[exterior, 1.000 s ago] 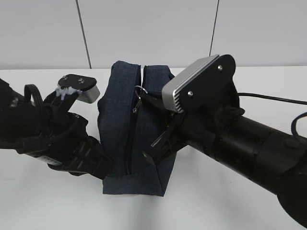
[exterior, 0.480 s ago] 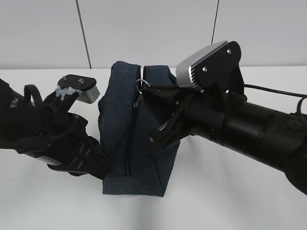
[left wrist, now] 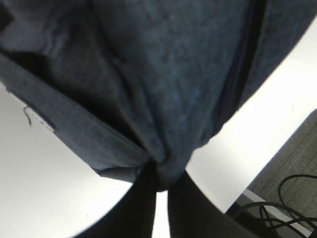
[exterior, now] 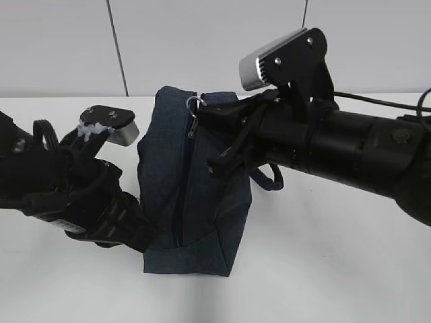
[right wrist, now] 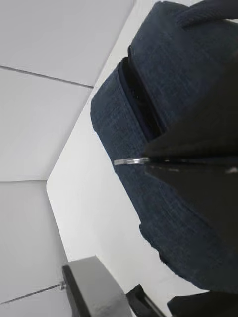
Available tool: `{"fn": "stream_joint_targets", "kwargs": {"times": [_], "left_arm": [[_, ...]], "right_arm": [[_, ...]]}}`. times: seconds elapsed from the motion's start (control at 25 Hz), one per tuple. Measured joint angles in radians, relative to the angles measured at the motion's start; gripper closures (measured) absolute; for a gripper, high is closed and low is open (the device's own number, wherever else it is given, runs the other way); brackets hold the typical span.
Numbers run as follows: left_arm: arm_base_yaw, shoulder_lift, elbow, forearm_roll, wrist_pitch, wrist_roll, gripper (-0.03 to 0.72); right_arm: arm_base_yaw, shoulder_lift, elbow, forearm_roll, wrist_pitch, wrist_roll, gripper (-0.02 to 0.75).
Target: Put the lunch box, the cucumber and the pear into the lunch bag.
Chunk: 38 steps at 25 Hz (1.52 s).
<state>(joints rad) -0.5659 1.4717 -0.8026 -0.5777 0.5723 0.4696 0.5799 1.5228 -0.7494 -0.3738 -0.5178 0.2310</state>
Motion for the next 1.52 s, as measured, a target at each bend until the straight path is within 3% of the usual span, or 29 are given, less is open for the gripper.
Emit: {"fn": "stream_joint_targets", "kwargs": {"times": [0.52,1.2,1.52], "left_arm": [[0.0,0.0,0.0,0.008,0.006,-0.003,0.687],[0.0,0.0,0.0,0.018,0.018,-0.003,0.687],[0.0,0.0,0.0,0.018,0.026,-0.003,0.687]], "right_arm": [[-0.071,0.046,-0.028,-0.07,-0.022,0.104,0.738],[-0.093,0.166,-0.159,-0.091,-0.026,0.142,0.738],[-0.193,0.182,-0.186,-0.18,-0.049,0.271,0.738]]}}
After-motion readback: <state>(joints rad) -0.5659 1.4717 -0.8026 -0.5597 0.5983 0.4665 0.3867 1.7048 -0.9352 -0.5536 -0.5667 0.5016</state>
